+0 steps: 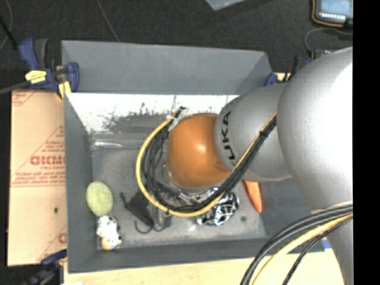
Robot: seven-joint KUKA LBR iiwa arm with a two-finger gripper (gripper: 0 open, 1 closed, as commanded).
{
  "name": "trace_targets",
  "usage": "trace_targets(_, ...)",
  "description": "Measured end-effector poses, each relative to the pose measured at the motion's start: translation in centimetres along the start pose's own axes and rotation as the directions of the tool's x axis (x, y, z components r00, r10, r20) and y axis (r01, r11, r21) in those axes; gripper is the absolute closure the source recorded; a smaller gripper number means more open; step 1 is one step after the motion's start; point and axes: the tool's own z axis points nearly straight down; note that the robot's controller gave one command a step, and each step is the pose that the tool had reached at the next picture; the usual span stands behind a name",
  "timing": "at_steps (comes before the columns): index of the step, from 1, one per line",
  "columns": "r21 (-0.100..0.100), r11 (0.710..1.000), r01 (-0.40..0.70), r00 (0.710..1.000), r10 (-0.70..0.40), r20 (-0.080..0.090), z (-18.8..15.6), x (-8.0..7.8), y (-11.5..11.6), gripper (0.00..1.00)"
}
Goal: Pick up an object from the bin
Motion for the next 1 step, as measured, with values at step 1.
trace_targets(1, 0.001, 1.000, -0.001, 1.000, 0.001, 0.005, -1.51, -0.11, -0.04, 1.00)
